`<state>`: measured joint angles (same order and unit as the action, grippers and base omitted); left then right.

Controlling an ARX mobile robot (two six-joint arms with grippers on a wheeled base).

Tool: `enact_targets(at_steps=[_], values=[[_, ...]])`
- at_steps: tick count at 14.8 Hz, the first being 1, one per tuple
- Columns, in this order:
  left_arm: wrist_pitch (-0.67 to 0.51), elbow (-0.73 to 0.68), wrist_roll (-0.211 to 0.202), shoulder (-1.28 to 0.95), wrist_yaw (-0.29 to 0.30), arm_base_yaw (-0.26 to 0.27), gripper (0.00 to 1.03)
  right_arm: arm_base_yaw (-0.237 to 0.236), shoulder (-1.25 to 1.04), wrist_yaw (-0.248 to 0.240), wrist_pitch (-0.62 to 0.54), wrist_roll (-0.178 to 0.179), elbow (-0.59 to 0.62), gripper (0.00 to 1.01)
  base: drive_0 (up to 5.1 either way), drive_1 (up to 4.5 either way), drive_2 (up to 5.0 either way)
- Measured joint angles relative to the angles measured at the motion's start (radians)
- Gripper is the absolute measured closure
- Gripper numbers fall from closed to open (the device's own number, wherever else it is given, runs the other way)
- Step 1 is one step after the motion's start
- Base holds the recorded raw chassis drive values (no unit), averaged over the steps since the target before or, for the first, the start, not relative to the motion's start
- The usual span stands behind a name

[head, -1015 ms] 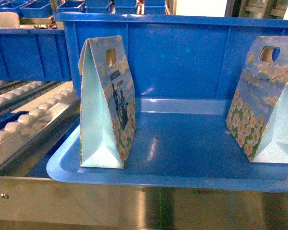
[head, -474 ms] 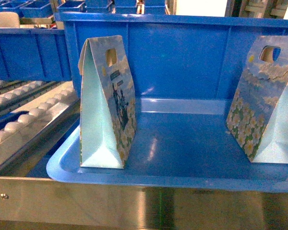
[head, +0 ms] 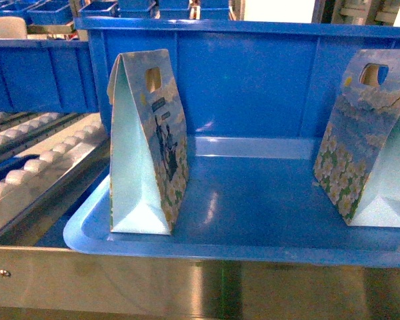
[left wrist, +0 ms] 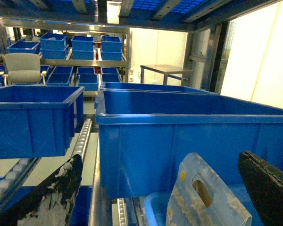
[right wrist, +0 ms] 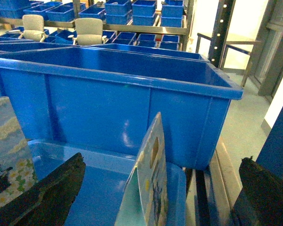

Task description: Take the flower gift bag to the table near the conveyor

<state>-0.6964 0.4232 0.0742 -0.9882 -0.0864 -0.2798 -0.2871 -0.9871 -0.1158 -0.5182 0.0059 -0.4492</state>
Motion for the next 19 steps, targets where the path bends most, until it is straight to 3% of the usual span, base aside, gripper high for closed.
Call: enact_targets(at_steps=[4,13,15,16,19], values=[[0.000,0.000,-0.002,0.000,0.000,0.000,0.05,0.004,-0.095,-0.015,-0.019,-0.026,-0.042,0.03,0.0,0.00,0.0],[0.000,0.000,-0.002,0.000,0.000,0.000,0.05,0.051,-0.398,0.062,0.030,-0.021,-0.274,0.03,0.0,0.00,0.0],[-0.001,0.000,-0.002,0.000,0.000,0.000,0.05,0.067,-0.477,0.097,0.149,0.033,-0.320,0.03,0.0,0.00,0.0],[0.000,0.000,-0.002,0.000,0.000,0.000,0.05,0.071,-0.495,0.100,0.151,0.058,-0.322,0.03,0.0,0.00,0.0],[0.000,0.000,-0.002,0.000,0.000,0.000,0.05,0.073,-0.512,0.101,0.130,0.074,-0.322,0.03,0.0,0.00,0.0]])
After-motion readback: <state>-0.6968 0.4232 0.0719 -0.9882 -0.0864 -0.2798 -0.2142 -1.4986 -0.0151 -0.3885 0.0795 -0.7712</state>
